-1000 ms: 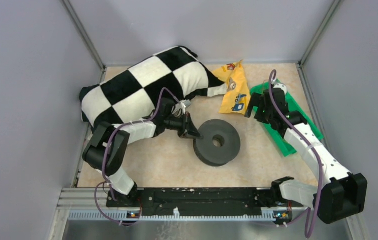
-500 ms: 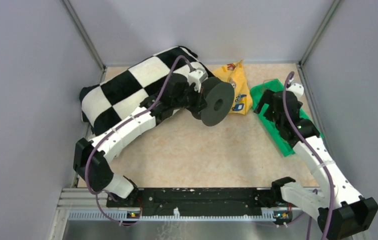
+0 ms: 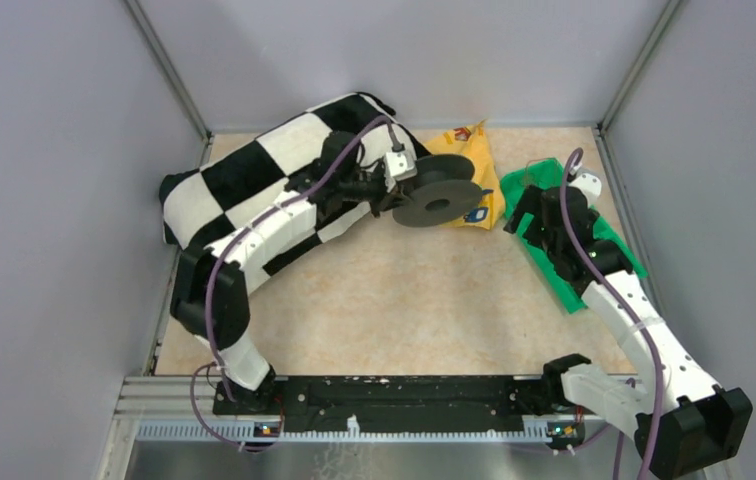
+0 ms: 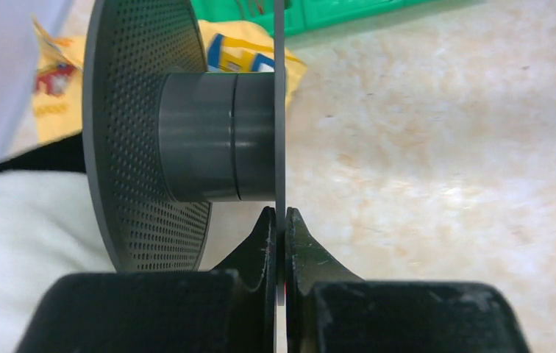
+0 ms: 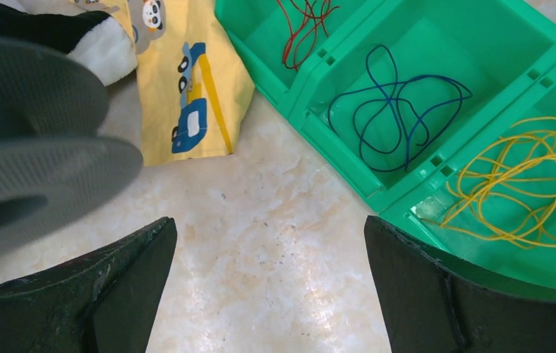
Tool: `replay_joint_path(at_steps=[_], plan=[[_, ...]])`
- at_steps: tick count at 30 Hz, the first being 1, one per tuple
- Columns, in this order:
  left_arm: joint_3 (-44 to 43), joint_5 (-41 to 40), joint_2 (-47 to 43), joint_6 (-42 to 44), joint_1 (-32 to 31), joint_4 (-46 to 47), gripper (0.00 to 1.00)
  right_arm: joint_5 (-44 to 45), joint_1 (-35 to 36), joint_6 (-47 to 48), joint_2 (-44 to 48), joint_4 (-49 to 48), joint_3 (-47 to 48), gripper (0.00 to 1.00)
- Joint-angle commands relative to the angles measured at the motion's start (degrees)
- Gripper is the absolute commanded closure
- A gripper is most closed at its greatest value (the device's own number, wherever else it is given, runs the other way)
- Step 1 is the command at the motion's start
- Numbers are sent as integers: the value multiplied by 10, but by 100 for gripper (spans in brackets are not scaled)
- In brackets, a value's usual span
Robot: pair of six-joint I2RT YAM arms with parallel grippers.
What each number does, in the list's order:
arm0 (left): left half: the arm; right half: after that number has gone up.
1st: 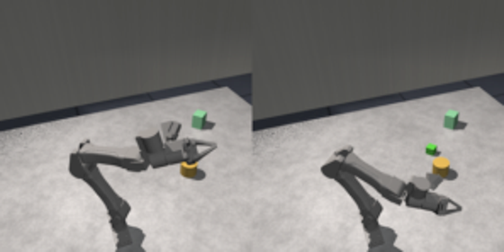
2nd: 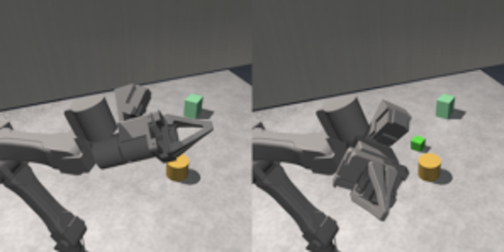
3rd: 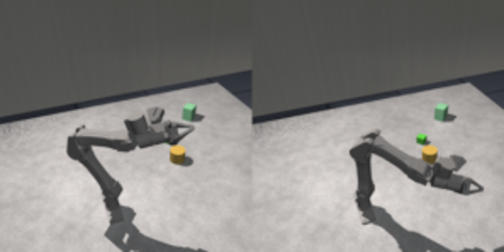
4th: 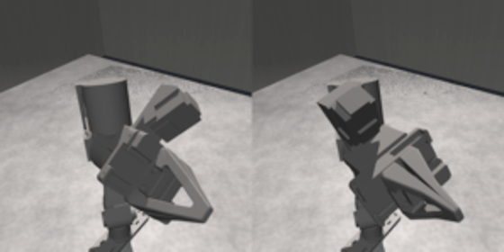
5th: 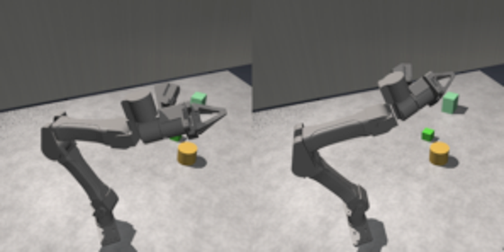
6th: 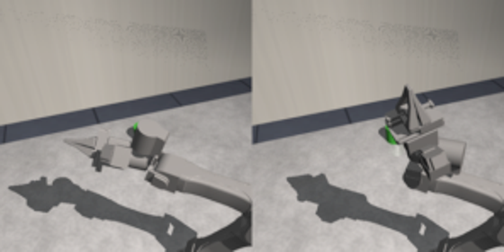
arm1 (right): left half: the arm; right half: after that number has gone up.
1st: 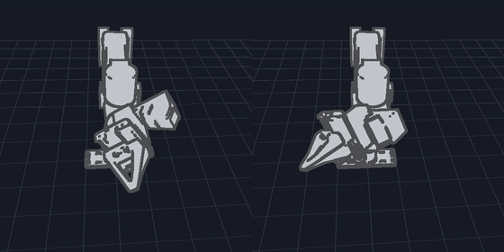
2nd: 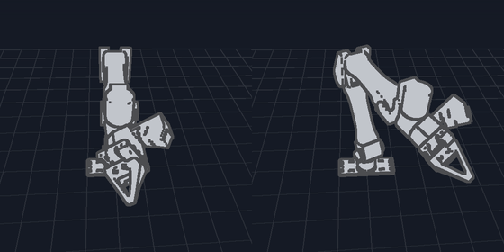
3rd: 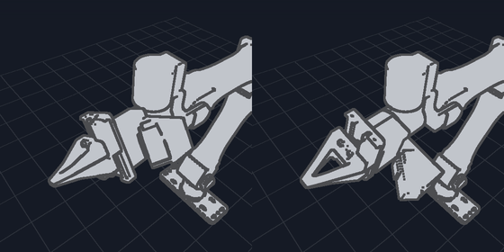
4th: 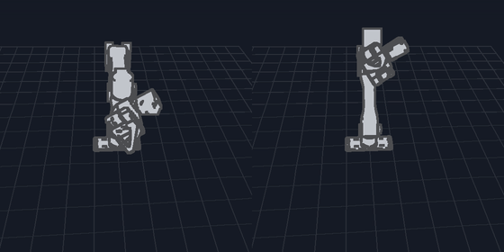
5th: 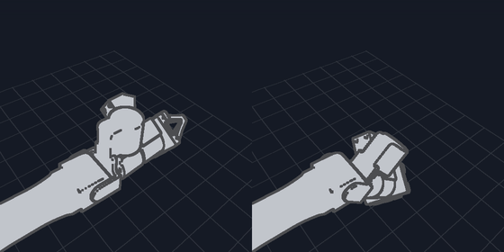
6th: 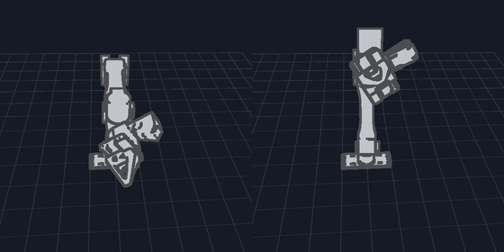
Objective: Wrap the cables
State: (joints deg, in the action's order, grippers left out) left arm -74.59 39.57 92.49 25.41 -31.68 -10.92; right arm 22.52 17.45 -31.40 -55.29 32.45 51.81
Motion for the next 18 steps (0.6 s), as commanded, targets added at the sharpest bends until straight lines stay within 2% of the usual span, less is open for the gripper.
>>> replay_joint_path(at_steps=[1,9,11,12,14,18], plan=[[-99,172,64,147,50,-27,100,-16,3,-18,-11,-23,13,1],[-139,127,134,173,58,-48,100,3,3,-27,-5,-13,7,1],[-133,124,139,162,61,-25,100,3,3,-27,-2,-16,6,1],[-130,120,141,147,62,-12,96,2,3,-26,-1,-18,7,1],[-141,121,149,136,63,-14,74,-2,3,-24,-2,-19,6,1],[-161,109,152,119,63,-27,52,-6,3,-21,-9,-17,6,1]])
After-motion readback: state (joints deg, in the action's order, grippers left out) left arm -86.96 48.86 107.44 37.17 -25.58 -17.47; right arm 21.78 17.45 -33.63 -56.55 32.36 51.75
